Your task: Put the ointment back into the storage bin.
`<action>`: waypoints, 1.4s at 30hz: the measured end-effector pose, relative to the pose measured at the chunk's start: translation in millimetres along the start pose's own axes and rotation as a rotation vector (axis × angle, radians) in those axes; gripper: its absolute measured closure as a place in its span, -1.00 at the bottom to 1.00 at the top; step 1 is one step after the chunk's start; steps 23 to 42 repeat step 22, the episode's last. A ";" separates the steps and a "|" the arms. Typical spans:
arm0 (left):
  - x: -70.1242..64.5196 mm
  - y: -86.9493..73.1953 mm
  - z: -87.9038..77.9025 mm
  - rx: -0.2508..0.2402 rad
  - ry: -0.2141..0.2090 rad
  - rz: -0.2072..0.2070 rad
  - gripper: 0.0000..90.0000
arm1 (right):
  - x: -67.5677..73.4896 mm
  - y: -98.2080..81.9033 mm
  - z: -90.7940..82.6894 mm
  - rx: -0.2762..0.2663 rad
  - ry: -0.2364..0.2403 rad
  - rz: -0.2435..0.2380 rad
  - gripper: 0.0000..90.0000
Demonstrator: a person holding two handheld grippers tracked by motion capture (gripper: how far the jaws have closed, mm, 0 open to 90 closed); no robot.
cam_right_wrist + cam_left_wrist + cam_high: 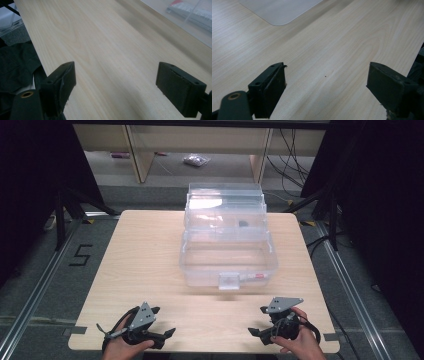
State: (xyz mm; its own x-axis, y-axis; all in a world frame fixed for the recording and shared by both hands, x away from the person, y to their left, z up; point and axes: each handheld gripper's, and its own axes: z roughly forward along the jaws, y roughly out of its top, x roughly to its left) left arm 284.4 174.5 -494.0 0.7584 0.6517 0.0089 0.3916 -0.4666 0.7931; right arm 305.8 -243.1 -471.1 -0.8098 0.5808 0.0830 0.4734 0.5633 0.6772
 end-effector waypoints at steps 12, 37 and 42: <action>-0.4 0.1 0.3 -0.003 0.001 0.000 -0.67 | 4.0 -12.5 3.9 0.020 -0.003 0.049 -0.62; -0.5 0.3 0.3 0.002 0.001 -0.002 -0.67 | 1.2 -13.2 3.4 0.021 -0.017 0.059 -0.62; -0.5 0.3 0.3 0.002 0.001 -0.002 -0.67 | 1.2 -13.2 3.4 0.021 -0.017 0.059 -0.62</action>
